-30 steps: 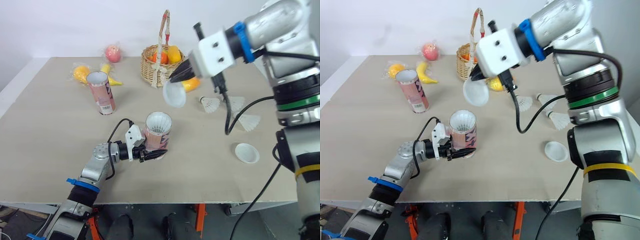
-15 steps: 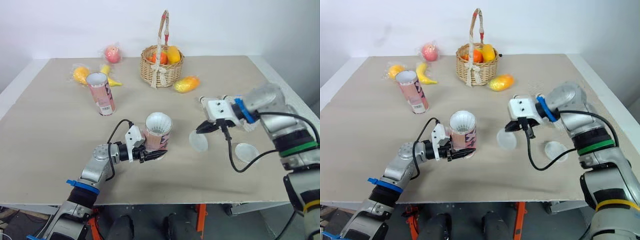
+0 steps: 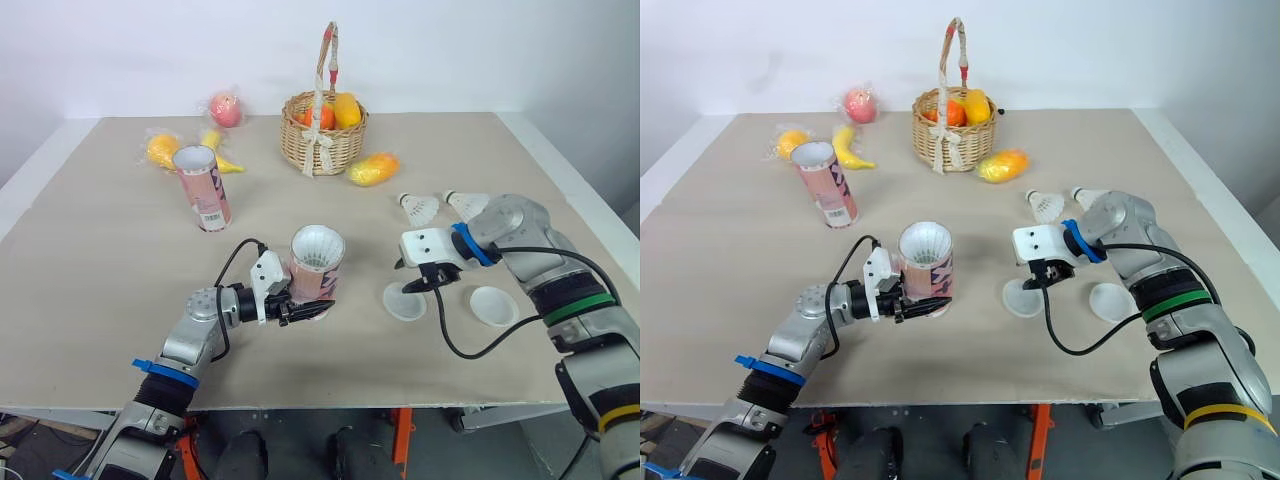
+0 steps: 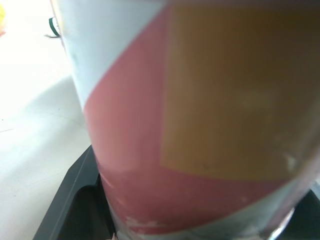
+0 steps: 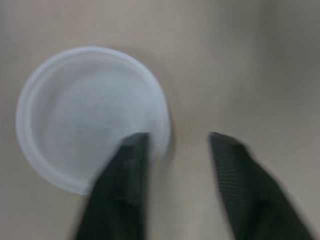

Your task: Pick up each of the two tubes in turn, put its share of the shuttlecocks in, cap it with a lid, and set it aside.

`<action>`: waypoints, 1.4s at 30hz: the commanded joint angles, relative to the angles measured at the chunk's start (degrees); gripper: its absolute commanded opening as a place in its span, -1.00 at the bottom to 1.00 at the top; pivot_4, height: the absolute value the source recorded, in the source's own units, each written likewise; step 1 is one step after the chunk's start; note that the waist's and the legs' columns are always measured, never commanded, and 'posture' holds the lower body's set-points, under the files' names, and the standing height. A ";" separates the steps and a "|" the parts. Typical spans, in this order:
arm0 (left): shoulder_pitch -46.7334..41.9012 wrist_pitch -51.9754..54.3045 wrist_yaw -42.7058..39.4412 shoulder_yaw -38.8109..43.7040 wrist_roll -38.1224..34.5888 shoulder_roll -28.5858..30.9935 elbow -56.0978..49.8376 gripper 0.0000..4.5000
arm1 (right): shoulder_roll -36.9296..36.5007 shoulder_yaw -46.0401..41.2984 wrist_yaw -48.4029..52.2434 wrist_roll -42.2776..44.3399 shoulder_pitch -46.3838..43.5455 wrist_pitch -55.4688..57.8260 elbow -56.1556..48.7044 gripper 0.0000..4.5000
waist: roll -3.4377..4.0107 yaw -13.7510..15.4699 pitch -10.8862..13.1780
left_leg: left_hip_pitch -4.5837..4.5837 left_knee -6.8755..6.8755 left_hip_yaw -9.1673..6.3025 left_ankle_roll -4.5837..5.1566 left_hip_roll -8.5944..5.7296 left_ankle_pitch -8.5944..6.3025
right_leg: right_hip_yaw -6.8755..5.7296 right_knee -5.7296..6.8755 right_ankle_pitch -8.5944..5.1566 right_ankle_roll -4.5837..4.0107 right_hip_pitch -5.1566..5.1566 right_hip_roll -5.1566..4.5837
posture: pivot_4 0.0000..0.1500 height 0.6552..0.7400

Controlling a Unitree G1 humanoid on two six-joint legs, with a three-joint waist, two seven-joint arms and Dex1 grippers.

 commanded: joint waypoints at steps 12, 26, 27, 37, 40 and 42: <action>3.37 1.56 1.31 -0.81 1.74 0.51 2.15 0.30 | -0.02 -10.90 -7.91 4.63 2.35 29.97 -15.80 0.63 | 0.02 -0.06 -0.01 | 0.02 0.00 0.00 -0.01 0.01 -0.01 | 0.02 -0.02 0.01 0.00 0.02 -0.01 | 1.00 1.00; 4.47 2.15 1.51 -0.60 1.39 1.02 1.19 0.30 | -6.95 -13.47 -14.07 15.21 8.48 74.00 -42.11 0.63 | 0.05 0.05 -0.07 | -0.08 -0.11 -0.05 -0.04 -0.03 -0.06 | -0.01 -0.06 -0.13 0.06 -0.04 -0.03 | 1.00 1.00; 4.50 2.09 1.49 -0.69 1.40 0.95 1.28 0.30 | -7.54 -12.98 -14.63 15.86 9.74 73.77 -42.95 0.63 | 0.05 0.00 -0.08 | -0.07 -0.12 -0.04 -0.01 -0.03 -0.08 | 0.00 -0.10 -0.13 0.06 -0.03 -0.03 | 1.00 1.00; 4.19 2.24 1.74 -1.03 1.29 0.40 1.40 0.30 | -6.48 -9.32 -20.81 17.67 12.52 70.05 -37.47 0.63 | 0.03 -0.15 -0.11 | 0.00 -0.07 0.01 0.00 -0.03 -0.08 | 0.04 -0.11 -0.04 0.10 0.00 -0.02 | 1.00 1.00; 4.39 2.19 1.82 -0.96 1.28 0.41 1.35 0.30 | -5.90 -8.44 -21.88 17.49 11.73 68.43 -34.36 0.63 | 0.03 -0.13 -0.11 | -0.02 -0.09 0.00 0.00 -0.04 -0.08 | 0.04 -0.11 -0.06 0.11 -0.01 -0.02 | 1.00 1.00; 4.54 2.18 1.85 -0.89 1.26 0.47 1.26 0.30 | -6.04 -8.05 -22.00 17.65 11.58 67.82 -33.53 0.63 | 0.03 -0.12 -0.11 | -0.03 -0.08 0.00 0.00 -0.06 -0.08 | 0.05 -0.12 -0.07 0.11 -0.01 -0.03 | 1.00 1.00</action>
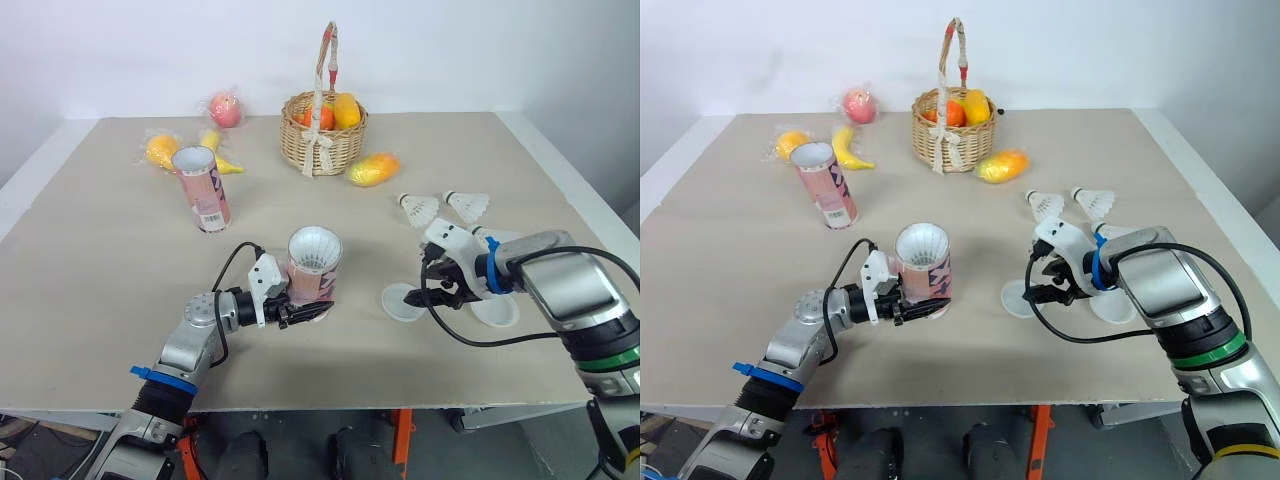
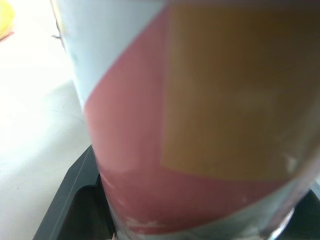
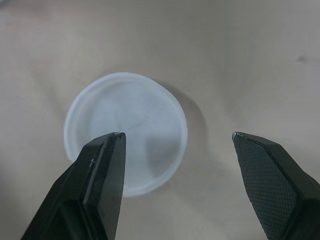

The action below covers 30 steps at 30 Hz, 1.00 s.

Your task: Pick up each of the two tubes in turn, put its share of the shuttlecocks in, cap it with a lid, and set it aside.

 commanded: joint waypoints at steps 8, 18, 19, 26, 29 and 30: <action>2.32 2.09 0.73 -0.71 1.60 0.60 3.34 0.30 | -1.98 1.67 0.22 1.63 -0.96 -1.85 -0.26 0.41 | 0.00 -0.01 0.00 | 0.00 0.00 -0.01 0.00 0.00 0.00 | 0.00 -0.01 0.00 0.00 0.00 0.01 | 1.00 1.00; 1.42 1.77 0.68 -0.79 1.73 0.20 4.47 0.30 | -2.73 3.45 1.27 2.84 -1.70 -2.88 -2.36 -0.95 | 0.01 0.02 -0.01 | 0.01 0.02 -0.02 0.00 0.00 0.00 | -0.02 -0.01 0.01 0.02 0.02 0.00 | 1.00 1.00; 1.40 1.72 0.69 -0.76 1.72 0.17 4.52 0.30 | -2.75 3.36 1.35 2.95 -2.06 -3.03 -2.33 -0.95 | 0.01 0.02 -0.01 | 0.01 0.03 -0.02 0.00 0.00 0.00 | -0.01 -0.01 0.02 0.03 0.02 0.00 | 1.00 1.00; 0.95 1.56 0.34 -0.80 1.75 0.10 5.13 0.30 | -7.48 -0.46 16.01 9.01 -8.69 -16.67 -7.56 -0.95 | 0.04 0.14 0.00 | 0.00 0.05 -0.03 0.00 0.00 0.00 | -0.03 -0.01 0.03 0.04 0.02 0.00 | 1.00 1.00; 0.39 1.39 -0.22 -0.90 1.80 0.21 5.73 0.30 | -10.13 -3.25 27.29 13.94 -12.65 -26.55 -10.06 -0.95 | 0.08 0.16 0.00 | -0.05 0.03 -0.03 0.00 -0.02 0.00 | -0.05 -0.06 0.00 0.06 -0.01 -0.01 | 1.00 1.00; 0.03 1.37 -0.39 -0.95 1.84 0.22 5.96 0.30 | -9.83 -2.80 29.27 13.93 -15.33 -30.16 -9.29 -0.95 | 0.08 0.14 0.01 | -0.04 0.02 -0.04 0.00 -0.02 0.00 | -0.05 -0.07 0.00 0.06 0.00 -0.01 | 1.00 1.00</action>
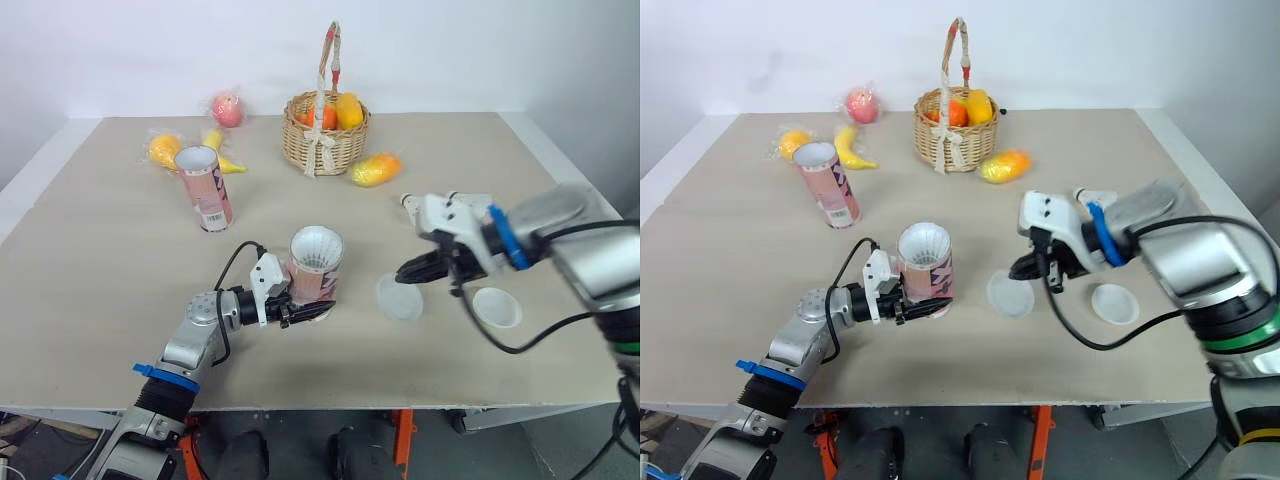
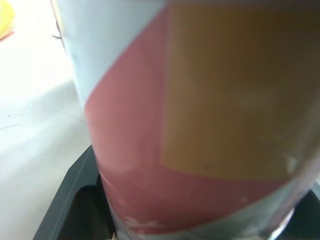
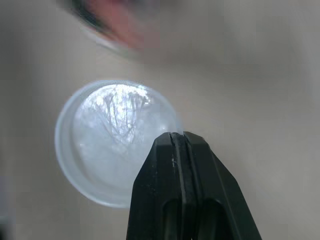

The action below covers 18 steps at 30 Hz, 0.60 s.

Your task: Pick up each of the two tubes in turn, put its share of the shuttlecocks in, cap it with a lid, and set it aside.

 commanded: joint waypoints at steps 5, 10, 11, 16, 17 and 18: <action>-0.47 1.20 -0.81 -1.15 1.89 0.05 5.87 0.30 | 7.21 3.76 10.55 -1.84 -19.45 -18.48 7.96 -0.95 | -0.07 -0.22 -0.01 | 0.34 0.02 -0.01 0.00 0.03 0.02 | -0.02 -0.01 0.02 -0.26 0.20 0.00 | 1.00 1.00; -0.34 1.00 -0.94 -1.77 2.07 -0.50 5.57 0.30 | 15.65 9.10 10.56 -8.00 -28.26 -27.78 19.15 -0.95 | -0.06 -0.03 0.00 | 0.41 0.03 0.14 -0.03 0.03 0.12 | 0.06 -0.01 0.10 -0.33 0.16 -0.07 | 1.00 1.00; -0.26 0.93 -0.96 -1.82 2.14 -0.55 5.53 0.30 | 17.21 10.00 10.56 -8.81 -29.62 -29.51 21.23 -0.95 | -0.06 0.12 0.00 | 0.34 0.03 0.13 -0.03 0.02 0.12 | 0.06 -0.01 0.15 -0.29 0.14 -0.08 | 1.00 1.00; 0.11 0.71 -0.91 -1.63 2.41 -0.57 5.15 0.30 | 22.87 13.60 10.54 -13.71 -33.43 -38.81 30.00 -0.95 | -0.05 0.40 -0.01 | 0.00 0.01 -0.03 -0.06 -0.02 0.07 | -0.01 -0.02 0.13 -0.08 -0.03 -0.08 | 1.00 1.00; 0.20 0.70 -0.83 -1.57 2.47 -0.52 5.03 0.30 | 23.89 14.01 10.37 -15.01 -34.00 -40.78 31.62 -0.95 | -0.05 0.42 -0.01 | -0.02 0.01 -0.03 -0.06 -0.03 0.07 | -0.01 -0.02 0.13 -0.09 -0.04 -0.08 | 1.00 1.00; 0.27 0.70 -0.79 -1.53 2.49 -0.46 4.97 0.30 | 24.54 14.23 10.36 -15.98 -34.39 -42.50 32.72 -0.95 | -0.05 0.43 -0.01 | -0.04 0.01 -0.05 -0.06 -0.03 0.07 | -0.03 -0.02 0.13 -0.09 -0.04 -0.07 | 1.00 1.00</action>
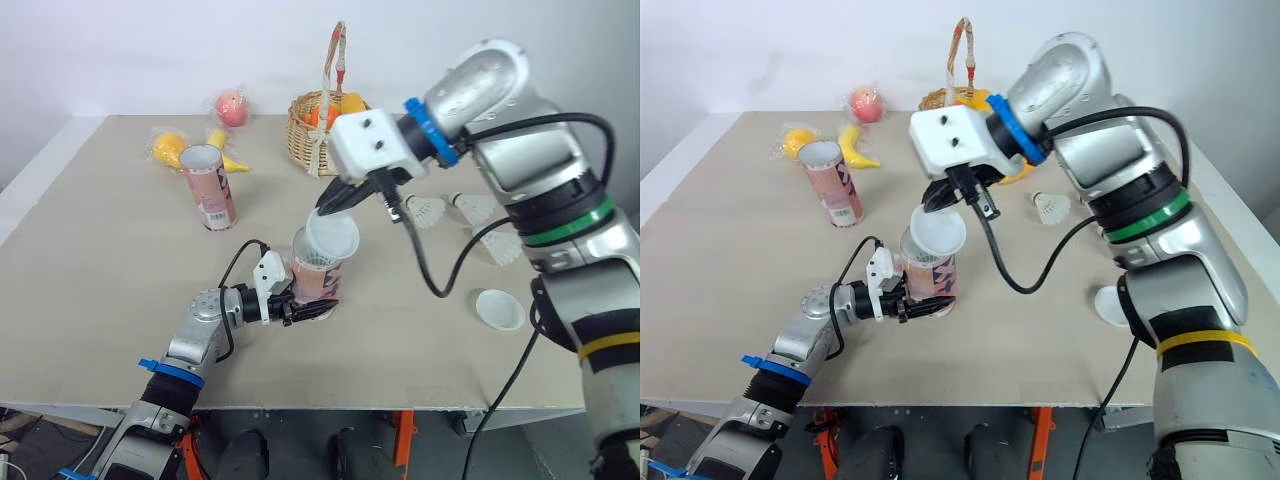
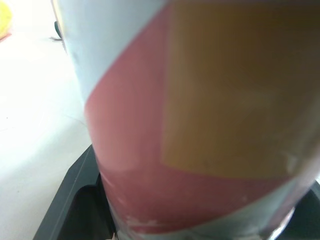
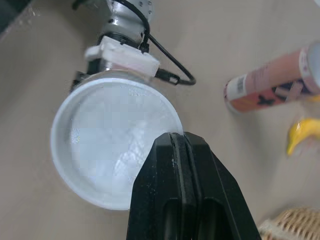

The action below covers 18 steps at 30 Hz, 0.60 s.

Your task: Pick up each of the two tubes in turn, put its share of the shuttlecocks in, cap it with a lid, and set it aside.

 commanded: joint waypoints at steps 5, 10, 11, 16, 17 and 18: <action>2.39 1.46 0.84 -1.22 2.39 1.13 1.95 0.30 | 4.07 0.81 2.66 -4.70 -3.31 -11.85 3.79 -0.95 | 0.00 -0.19 0.00 | 0.02 0.00 -0.01 0.00 0.02 0.00 | -0.02 0.00 0.01 0.00 0.00 0.02 | 1.00 1.00; 2.23 1.61 1.11 -0.96 2.29 1.31 1.87 0.30 | 3.99 0.83 2.66 -3.52 -3.46 -12.82 1.43 -0.95 | 0.00 -0.19 0.00 | 0.01 0.00 -0.10 0.00 0.04 0.00 | -0.08 0.00 0.03 -0.04 0.01 0.06 | 1.00 1.00; 2.21 1.56 1.16 -0.90 2.29 1.33 1.93 0.30 | 3.71 0.88 2.66 -3.15 -3.36 -12.58 0.79 -0.95 | 0.00 -0.19 0.00 | 0.01 0.00 -0.09 0.00 0.04 0.00 | -0.08 0.00 0.03 -0.04 0.01 0.05 | 1.00 1.00; 1.76 1.50 1.17 -0.52 2.18 1.50 2.49 0.30 | 1.37 2.31 2.66 -2.32 -1.38 -12.66 -1.84 -0.95 | 0.00 -0.19 0.00 | 0.01 0.00 -0.11 0.00 0.04 0.00 | -0.08 0.00 0.02 -0.04 0.02 0.05 | 1.00 1.00; 1.66 1.49 1.17 -0.50 2.16 1.50 2.61 0.30 | 1.28 2.44 2.66 -2.55 -1.10 -12.70 -1.90 -0.95 | 0.00 -0.20 0.00 | 0.01 0.00 -0.11 0.00 0.04 0.00 | -0.08 0.00 0.02 -0.05 0.02 0.05 | 1.00 1.00; 1.60 1.48 1.17 -0.49 2.16 1.50 2.68 0.30 | 1.27 2.46 2.66 -2.73 -0.96 -12.69 -1.95 -0.95 | 0.00 -0.21 0.00 | 0.03 0.00 -0.11 0.00 0.04 0.00 | -0.08 0.00 0.03 -0.05 0.03 0.05 | 1.00 1.00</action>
